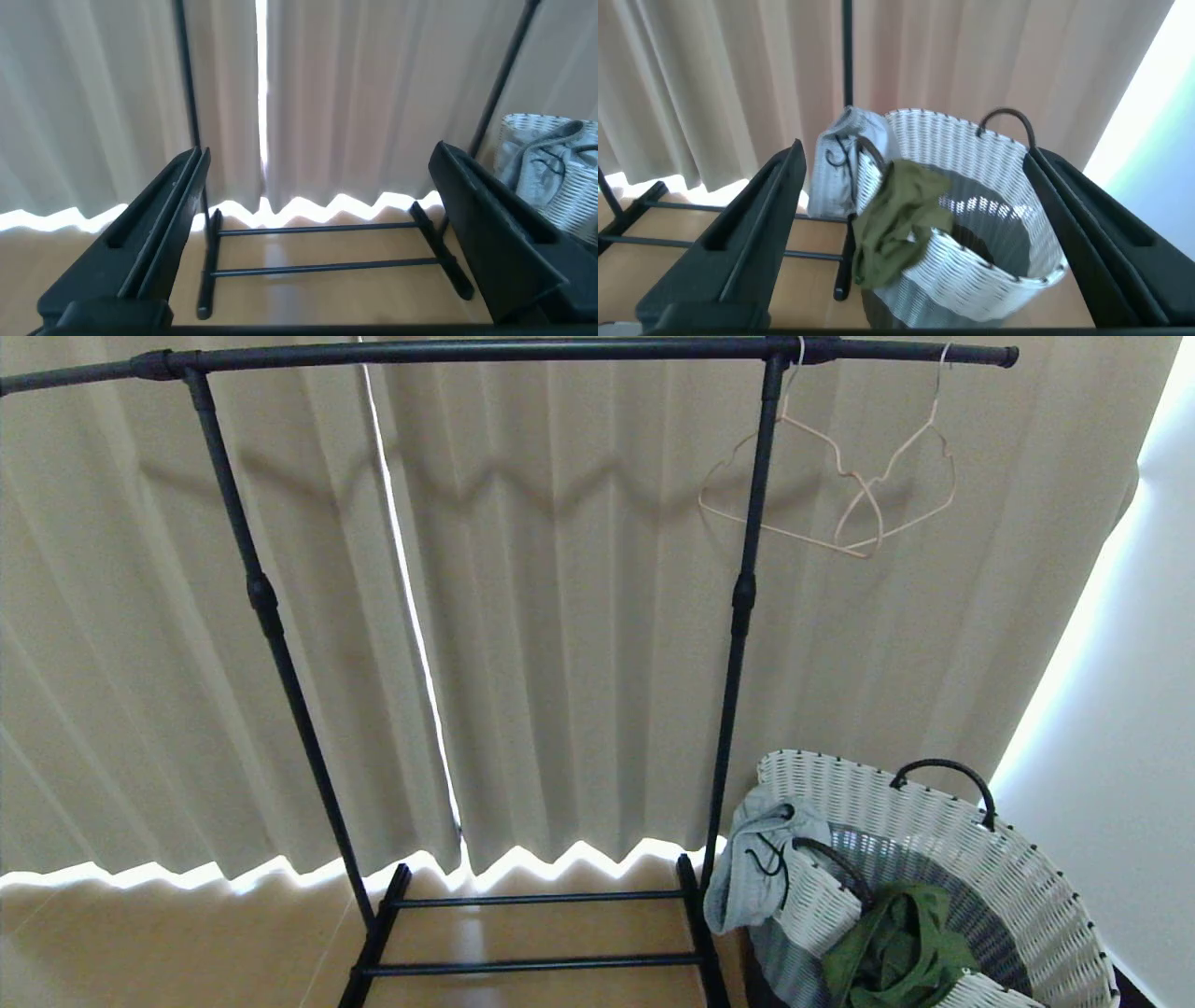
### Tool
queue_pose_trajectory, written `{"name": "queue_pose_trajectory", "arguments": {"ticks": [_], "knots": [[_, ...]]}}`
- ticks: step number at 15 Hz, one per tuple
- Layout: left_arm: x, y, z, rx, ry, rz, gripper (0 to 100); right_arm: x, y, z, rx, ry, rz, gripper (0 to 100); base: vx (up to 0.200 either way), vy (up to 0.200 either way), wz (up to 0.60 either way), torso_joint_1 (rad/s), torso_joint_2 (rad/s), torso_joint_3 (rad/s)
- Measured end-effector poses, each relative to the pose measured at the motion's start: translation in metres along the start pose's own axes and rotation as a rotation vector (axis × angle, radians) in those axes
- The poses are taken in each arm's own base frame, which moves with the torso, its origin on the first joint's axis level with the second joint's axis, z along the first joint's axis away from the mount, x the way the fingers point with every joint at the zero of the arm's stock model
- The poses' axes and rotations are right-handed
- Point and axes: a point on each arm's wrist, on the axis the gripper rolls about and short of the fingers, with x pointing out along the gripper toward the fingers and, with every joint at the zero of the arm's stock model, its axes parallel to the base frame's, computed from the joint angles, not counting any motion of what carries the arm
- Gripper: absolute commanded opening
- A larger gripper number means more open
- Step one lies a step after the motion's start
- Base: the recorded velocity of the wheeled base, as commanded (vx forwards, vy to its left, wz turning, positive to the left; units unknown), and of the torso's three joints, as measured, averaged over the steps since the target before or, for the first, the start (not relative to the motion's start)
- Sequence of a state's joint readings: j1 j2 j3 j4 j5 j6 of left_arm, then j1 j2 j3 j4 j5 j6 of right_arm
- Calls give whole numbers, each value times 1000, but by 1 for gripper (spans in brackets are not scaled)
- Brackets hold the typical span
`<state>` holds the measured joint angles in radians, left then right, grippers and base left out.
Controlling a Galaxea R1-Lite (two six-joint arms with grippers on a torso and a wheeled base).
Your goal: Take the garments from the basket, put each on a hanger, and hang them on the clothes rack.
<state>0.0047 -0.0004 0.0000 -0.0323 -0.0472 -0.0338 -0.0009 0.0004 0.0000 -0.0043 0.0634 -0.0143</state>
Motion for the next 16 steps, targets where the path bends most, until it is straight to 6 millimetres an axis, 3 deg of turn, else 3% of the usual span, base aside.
{"name": "queue_pose_trajectory", "arguments": {"ticks": [4,12,16], "knots": [[0,0,0,-1,0,0,100,0,0,0,3,1,-7,100,0,0,0,0,0,0],[0,0,0,0,0,-1,100,0,0,0,-6,-1,-9,100,200,0,0,2,1,4],[0,0,0,-1,1,0,100,-1,0,1,-57,22,-1,100,0,0,0,0,0,0]]}}
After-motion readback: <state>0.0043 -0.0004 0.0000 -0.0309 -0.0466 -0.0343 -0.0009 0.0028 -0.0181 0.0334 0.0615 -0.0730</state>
